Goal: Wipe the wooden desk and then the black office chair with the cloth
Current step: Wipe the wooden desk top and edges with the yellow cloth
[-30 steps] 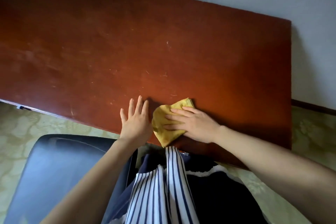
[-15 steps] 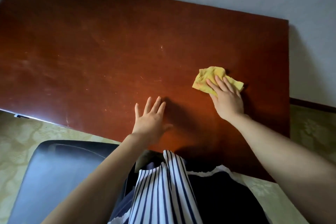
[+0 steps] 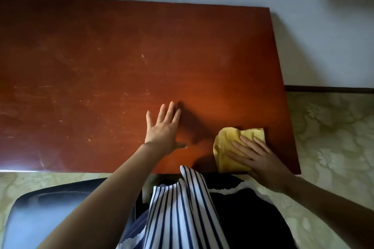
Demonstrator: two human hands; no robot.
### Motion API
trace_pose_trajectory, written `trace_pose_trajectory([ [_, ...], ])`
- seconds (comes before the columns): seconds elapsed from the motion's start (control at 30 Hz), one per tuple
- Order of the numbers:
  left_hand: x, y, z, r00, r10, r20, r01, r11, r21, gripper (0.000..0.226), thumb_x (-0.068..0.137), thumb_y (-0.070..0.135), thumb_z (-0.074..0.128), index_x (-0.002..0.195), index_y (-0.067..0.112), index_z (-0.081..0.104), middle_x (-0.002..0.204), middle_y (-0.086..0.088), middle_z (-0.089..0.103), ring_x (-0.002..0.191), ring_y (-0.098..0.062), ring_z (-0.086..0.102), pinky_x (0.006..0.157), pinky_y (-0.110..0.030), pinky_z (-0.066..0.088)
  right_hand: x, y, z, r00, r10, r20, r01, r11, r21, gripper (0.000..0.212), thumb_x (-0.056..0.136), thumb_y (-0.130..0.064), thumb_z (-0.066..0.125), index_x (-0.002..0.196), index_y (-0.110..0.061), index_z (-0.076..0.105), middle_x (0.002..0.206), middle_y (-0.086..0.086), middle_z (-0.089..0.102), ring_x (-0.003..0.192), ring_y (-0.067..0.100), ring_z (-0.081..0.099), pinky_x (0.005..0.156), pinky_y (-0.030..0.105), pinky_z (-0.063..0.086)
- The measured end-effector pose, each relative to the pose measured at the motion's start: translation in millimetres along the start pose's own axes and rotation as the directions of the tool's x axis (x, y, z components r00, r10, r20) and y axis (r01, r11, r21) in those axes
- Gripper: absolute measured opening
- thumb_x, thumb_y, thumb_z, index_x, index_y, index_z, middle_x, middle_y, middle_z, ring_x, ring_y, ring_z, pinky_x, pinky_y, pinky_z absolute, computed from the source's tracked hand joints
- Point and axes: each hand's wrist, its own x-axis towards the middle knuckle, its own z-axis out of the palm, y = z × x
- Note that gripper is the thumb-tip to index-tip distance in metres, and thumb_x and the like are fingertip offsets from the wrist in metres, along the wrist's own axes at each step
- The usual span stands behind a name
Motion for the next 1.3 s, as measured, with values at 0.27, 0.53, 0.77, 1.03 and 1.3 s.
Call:
trace_pose_trajectory([
  [0.27, 17, -4, -2, 0.999, 0.039, -0.021, -0.037, 0.995, 0.096, 0.113, 0.073, 0.076, 0.049, 0.149, 0.020, -0.014, 0.157, -0.002, -0.019, 0.143, -0.025, -0.020, 0.110, -0.059, -0.011, 12, 76, -34, 0.991, -0.086, 0.107, 0.094, 0.993, -0.074, 0.088, 0.068, -0.020, 0.080, 0.143, -0.032, 0.036, 0.149, -0.002, 0.034, 0.137, 0.026, 0.033, 0.112, 0.043, 0.027],
  [0.53, 22, -9, -3, 0.996, 0.061, -0.060, -0.058, 0.997, 0.057, 0.103, 0.078, 0.071, 0.049, 0.151, 0.023, -0.005, 0.159, 0.001, -0.007, 0.146, -0.023, -0.006, 0.114, -0.054, -0.003, 109, 124, -58, 0.914, 0.379, 0.146, -0.392, 0.917, 0.077, 0.056, 0.099, -0.040, 0.032, 0.143, -0.045, -0.001, 0.157, -0.012, -0.001, 0.144, 0.010, -0.011, 0.117, 0.037, 0.003],
  [0.77, 24, -8, -8, 0.999, 0.054, -0.003, -0.054, 0.998, 0.040, 0.109, 0.075, 0.070, 0.056, 0.150, 0.023, -0.007, 0.159, 0.001, -0.011, 0.146, -0.024, -0.007, 0.113, -0.057, 0.000, 208, 100, -62, 0.778, 0.594, 0.203, -0.618, 0.783, 0.074, 0.054, 0.100, -0.050, 0.019, 0.148, -0.042, -0.004, 0.159, -0.004, -0.009, 0.145, 0.027, -0.012, 0.116, 0.047, 0.001],
  [1.03, 23, -7, -15, 0.997, 0.035, 0.071, -0.038, 0.998, 0.046, 0.105, 0.078, 0.068, 0.054, 0.150, 0.024, -0.007, 0.158, 0.002, -0.013, 0.146, -0.023, -0.006, 0.112, -0.059, 0.004, 195, 35, -46, 0.924, 0.378, 0.049, -0.381, 0.920, 0.095, 0.053, 0.098, -0.047, 0.035, 0.148, -0.040, 0.019, 0.158, -0.004, 0.014, 0.145, 0.026, 0.005, 0.115, 0.048, 0.007],
  [1.3, 29, -11, -21, 0.994, 0.010, 0.106, -0.008, 1.000, -0.021, 0.080, 0.091, 0.055, 0.047, 0.150, 0.032, 0.000, 0.159, 0.009, -0.008, 0.146, -0.017, -0.003, 0.113, -0.057, 0.004, 106, -22, -25, 0.925, 0.353, -0.143, -0.315, 0.920, 0.234, 0.044, 0.089, -0.036, 0.042, 0.129, -0.025, 0.057, 0.134, 0.000, 0.056, 0.127, 0.027, 0.048, 0.106, 0.047, 0.035],
])
